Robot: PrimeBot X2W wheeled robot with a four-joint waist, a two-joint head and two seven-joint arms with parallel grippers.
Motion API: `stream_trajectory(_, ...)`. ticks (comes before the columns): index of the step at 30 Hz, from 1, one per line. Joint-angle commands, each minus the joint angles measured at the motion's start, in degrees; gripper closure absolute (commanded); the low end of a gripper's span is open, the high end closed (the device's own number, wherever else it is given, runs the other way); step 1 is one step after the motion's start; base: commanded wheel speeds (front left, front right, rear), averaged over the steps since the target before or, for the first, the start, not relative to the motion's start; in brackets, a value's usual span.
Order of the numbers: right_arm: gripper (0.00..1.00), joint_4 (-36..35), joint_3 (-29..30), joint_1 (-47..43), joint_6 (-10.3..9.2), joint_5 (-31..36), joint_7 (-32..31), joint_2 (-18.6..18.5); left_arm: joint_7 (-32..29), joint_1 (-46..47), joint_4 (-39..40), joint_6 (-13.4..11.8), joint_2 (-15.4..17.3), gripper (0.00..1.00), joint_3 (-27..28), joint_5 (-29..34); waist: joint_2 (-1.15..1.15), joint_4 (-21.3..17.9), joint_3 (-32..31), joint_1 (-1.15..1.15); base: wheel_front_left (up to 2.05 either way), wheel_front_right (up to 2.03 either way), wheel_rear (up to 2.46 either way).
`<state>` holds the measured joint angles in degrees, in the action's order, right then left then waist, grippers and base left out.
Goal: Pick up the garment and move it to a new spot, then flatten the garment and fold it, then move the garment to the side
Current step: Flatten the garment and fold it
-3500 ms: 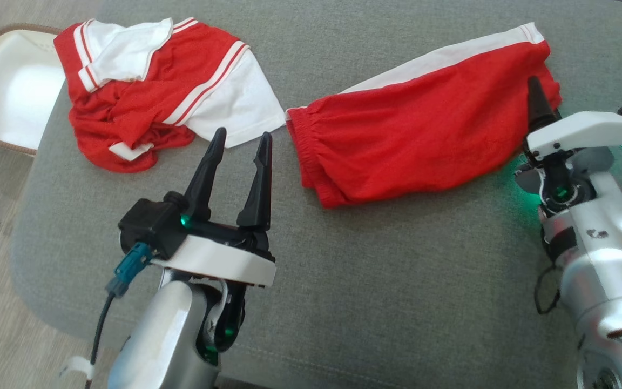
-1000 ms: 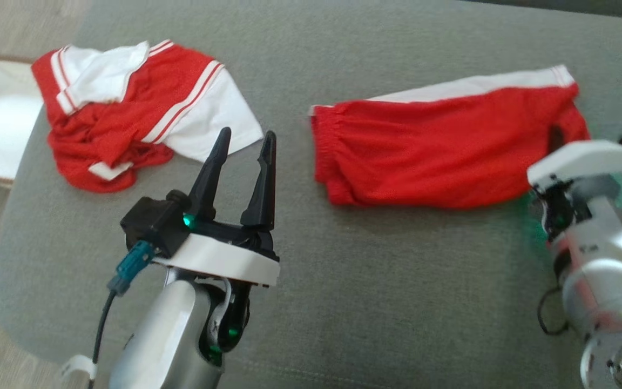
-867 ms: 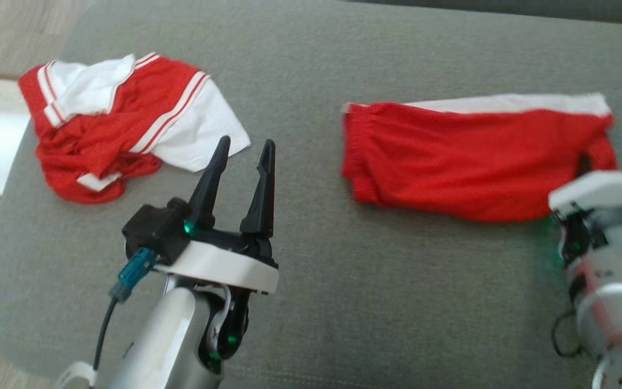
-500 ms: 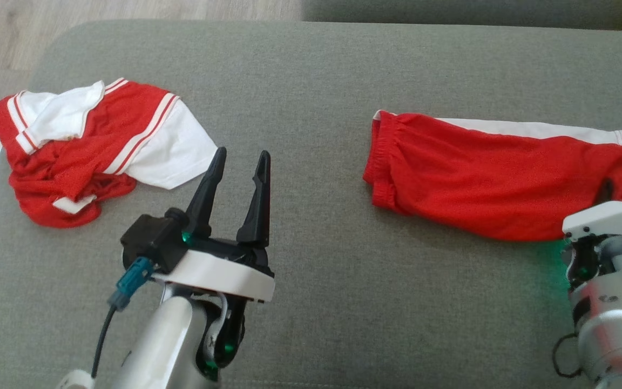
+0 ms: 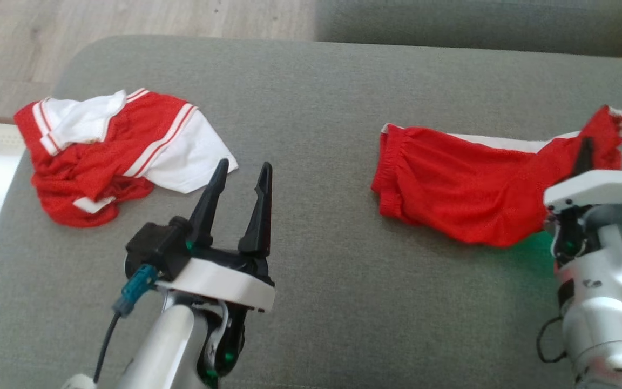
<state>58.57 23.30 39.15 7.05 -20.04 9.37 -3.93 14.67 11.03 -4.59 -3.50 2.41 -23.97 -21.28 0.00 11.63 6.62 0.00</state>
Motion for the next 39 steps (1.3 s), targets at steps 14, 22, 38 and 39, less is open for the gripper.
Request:
stream_trajectory(14, 1.00, -7.11, -25.90, -5.47, 0.44, -19.11, -0.56, 1.04, 0.33, -0.10, 1.08, 0.14, 0.47, 0.00, 0.93, 0.00, 0.00, 4.47, -1.82, 0.00, 0.00, 0.00, 0.00)
stream_trajectory(22, 1.00, -10.25, -34.21, -7.19, 0.44, -24.69, 0.19, 1.04, 0.33, -0.27, 1.10, 0.04, 0.47, 0.00, 0.76, -0.03, 0.00, 5.88, -1.78, 0.00, 0.00, 0.00, 0.00)
stream_trajectory(38, 0.78, -10.95, -46.83, -8.16, 0.44, -28.79, 0.33, 1.05, 0.33, 0.15, 0.85, -0.17, 0.47, 0.00, 0.80, -0.20, 0.00, 6.48, -0.80, 0.00, 0.00, 0.00, 0.00)
stream_trajectory(39, 0.00, -10.66, -47.54, -8.10, 0.44, -28.87, 0.35, 1.05, 0.33, 0.21, 0.86, -0.19, 0.47, 0.00, 0.77, -0.25, 0.00, 6.46, -0.69, 0.00, 0.00, 0.00, 0.00)
